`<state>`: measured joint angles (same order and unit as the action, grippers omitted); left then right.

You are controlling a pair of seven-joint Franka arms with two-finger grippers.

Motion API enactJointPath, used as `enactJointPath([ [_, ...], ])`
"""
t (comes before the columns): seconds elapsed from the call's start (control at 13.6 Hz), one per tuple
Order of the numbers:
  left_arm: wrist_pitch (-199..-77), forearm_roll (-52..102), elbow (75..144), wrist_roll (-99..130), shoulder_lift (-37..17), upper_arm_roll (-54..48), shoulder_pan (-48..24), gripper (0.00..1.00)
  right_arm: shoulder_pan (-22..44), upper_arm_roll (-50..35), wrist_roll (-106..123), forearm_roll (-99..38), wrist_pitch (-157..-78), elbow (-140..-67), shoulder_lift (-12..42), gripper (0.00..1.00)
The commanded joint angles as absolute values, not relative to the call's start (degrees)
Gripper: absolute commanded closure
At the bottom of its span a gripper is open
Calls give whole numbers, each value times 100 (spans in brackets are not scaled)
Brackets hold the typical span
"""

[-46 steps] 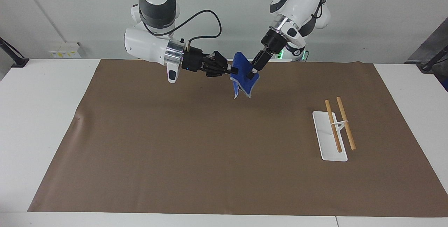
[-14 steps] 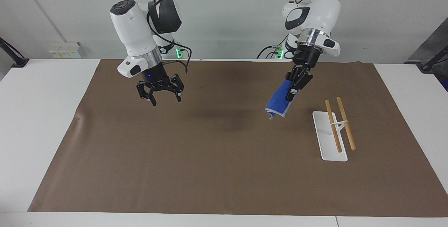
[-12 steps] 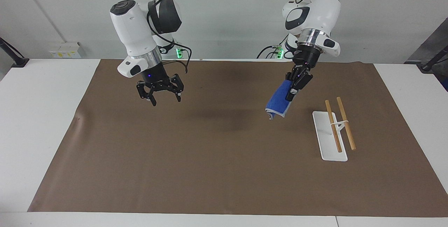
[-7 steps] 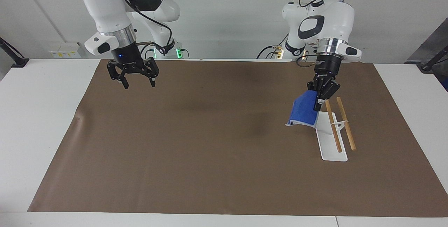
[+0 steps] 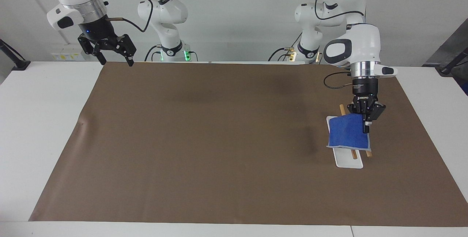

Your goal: Right arm passes towel to left arm to hang

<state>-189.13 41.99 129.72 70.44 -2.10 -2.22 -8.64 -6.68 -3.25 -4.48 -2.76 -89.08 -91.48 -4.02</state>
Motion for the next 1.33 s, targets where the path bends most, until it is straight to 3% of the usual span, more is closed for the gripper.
enactJointPath([
  [0.0,-18985,4228,12894,6707,-395,-299,-441,100,-773,-369,-545,-184,-8842,-9316,-554,0],
  [0.3,-18836,4228,12841,6671,-439,-299,-142,100,-651,-360,-510,69,-8877,-9264,-545,0],
  [0.52,-18616,4228,12850,6619,-466,-290,202,100,50,419,-501,141,-8755,-9080,-370,0],
  [0.74,-18466,4228,12894,6530,-466,-290,316,98,97,483,-510,115,-8648,-8991,-229,0],
  [1.18,-18466,4228,12850,6539,-466,-290,527,17,158,475,-213,157,-8692,-9237,-378,0],
  [1.25,-18466,4228,12841,6539,-466,-290,571,14,150,475,-150,228,-8692,-9246,-378,0],
])
